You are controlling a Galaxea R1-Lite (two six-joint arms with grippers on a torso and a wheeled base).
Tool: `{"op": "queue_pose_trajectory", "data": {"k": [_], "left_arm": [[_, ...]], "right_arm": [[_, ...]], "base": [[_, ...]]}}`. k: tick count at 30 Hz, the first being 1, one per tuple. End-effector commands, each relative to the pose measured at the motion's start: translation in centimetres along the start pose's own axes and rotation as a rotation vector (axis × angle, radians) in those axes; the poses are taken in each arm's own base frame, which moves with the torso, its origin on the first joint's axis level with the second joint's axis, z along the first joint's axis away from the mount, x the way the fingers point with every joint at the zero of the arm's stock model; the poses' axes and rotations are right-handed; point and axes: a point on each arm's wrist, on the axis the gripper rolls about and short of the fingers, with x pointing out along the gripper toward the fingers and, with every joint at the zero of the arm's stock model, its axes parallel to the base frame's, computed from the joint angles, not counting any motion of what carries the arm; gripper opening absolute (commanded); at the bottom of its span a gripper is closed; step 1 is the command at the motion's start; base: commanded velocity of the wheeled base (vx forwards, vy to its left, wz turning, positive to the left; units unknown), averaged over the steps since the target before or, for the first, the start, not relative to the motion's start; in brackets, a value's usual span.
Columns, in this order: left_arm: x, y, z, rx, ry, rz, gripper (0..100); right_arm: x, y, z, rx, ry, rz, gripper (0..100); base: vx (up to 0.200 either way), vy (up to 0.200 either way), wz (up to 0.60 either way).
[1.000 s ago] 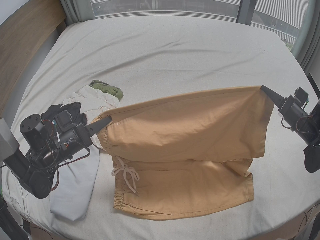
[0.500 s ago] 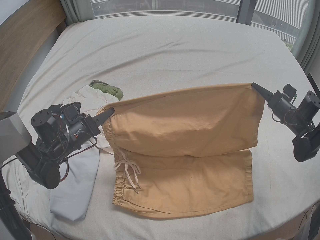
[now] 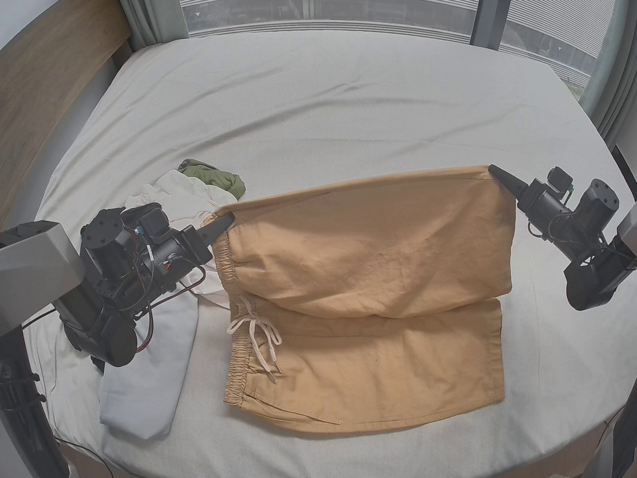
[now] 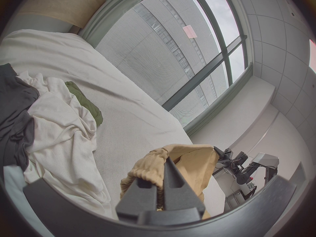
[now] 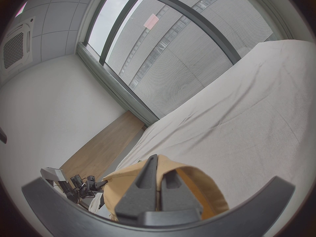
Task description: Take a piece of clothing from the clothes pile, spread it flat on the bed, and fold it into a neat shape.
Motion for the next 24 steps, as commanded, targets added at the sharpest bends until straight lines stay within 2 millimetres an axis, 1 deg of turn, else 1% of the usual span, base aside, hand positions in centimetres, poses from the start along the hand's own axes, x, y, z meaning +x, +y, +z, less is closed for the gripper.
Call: {"op": "queue_pose_trajectory", "data": {"k": [1, 6, 9, 12, 24], "left_arm": [[0.9, 1.0, -0.4, -0.005, -0.015, 0.018, 0], [1.4, 1.4, -0.5, -0.001, -0.025, 0.020, 0], [1.5, 1.4, -0.3, 0.001, -0.031, 0.017, 0], [1.7, 1.4, -0.2, 0.003, -0.037, 0.013, 0], [2.2, 2.2, -0.8, -0.002, -0.030, 0.020, 0]], "right_arm": [[0.9, -1.2, -0.2, 0.017, -0.007, 0.005, 0], [1.7, -1.9, -0.4, 0.033, 0.004, -0.003, 0], [2.0, -2.0, 0.0, 0.029, -0.001, 0.001, 0], [2.7, -2.4, -0.2, 0.029, 0.000, 0.006, 0], [3.9, -3.7, -0.2, 0.040, 0.012, -0.006, 0]], "base": [[0.000, 0.000, 0.00], [0.000, 0.000, 0.00], [0.000, 0.000, 0.00], [0.000, 0.000, 0.00], [0.000, 0.000, 0.00]]}}
